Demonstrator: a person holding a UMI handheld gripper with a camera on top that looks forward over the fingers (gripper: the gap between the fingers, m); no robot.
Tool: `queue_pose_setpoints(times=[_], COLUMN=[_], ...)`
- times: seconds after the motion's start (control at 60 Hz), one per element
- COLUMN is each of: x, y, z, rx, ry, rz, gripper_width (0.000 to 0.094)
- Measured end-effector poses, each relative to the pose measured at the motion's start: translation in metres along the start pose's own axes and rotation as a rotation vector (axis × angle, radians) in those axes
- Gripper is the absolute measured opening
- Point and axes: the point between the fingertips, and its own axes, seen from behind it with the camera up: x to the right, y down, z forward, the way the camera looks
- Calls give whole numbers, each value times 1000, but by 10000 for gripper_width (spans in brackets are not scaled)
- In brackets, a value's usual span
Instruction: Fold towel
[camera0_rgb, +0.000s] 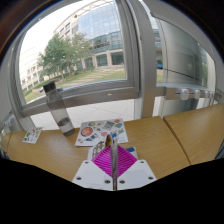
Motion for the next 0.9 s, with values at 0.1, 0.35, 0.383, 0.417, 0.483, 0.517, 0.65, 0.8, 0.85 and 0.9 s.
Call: queue_pose_setpoints(times=[0.1, 0.35, 0.383, 0.417, 0.483, 0.517, 0.65, 0.8, 0.85, 0.9], x=[63, 64, 50, 37, 3, -17, -102, -186, -209, -229], y=[13, -2, -10, -18, -29, -32, -23, 23, 43, 60], z=[13, -4, -13, -25, -47, -57, -93, -115, -122, -125], rx=[0, 83, 107, 135, 185, 201, 252, 237, 210, 203], ry=[136, 107, 92, 76, 35, 13, -74, -126, -132, -141], rz=[-57, -9, -7, -11, -31, -39, -44, -62, -73, -78], gripper_width=[260, 741, 762, 782, 793, 799, 804, 810, 813, 818])
